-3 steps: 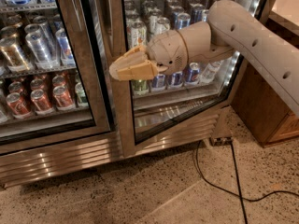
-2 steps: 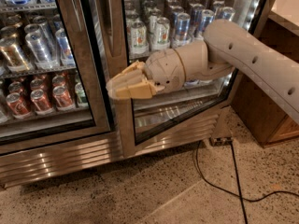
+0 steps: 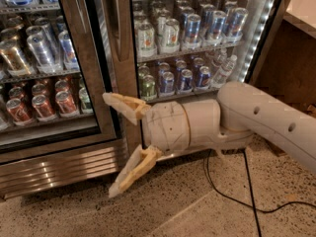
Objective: Open right fridge door
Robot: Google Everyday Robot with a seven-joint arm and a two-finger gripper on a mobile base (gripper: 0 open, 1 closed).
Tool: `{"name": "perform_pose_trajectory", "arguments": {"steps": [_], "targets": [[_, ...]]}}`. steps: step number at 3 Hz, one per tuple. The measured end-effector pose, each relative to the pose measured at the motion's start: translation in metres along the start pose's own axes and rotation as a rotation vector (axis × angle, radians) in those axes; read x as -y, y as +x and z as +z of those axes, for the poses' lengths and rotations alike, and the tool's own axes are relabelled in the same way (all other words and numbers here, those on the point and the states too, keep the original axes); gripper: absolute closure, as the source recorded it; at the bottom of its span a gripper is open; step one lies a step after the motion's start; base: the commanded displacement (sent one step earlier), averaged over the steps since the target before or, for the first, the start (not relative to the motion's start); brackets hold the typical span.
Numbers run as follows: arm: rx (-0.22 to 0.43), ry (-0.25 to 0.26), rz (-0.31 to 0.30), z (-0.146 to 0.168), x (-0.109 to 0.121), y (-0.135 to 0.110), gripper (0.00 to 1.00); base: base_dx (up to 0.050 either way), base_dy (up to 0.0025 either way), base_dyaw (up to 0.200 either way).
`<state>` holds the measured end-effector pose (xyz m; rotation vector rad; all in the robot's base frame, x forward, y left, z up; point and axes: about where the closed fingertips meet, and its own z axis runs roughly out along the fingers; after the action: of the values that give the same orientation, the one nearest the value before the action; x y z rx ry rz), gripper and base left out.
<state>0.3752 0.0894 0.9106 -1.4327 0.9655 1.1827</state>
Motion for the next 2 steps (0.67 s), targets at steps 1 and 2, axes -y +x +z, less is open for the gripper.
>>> {"name": "perform_pose_trajectory", "arguments": {"steps": [1,2], "targets": [[0.066,-0.018,-0.026,0.0281,-0.0390,0.0015,0.00,0.000,0.00000,0.000],[0.067,-0.018,-0.026,0.0281,-0.0390,0.0015,0.00,0.000,0.00000,0.000]]}}
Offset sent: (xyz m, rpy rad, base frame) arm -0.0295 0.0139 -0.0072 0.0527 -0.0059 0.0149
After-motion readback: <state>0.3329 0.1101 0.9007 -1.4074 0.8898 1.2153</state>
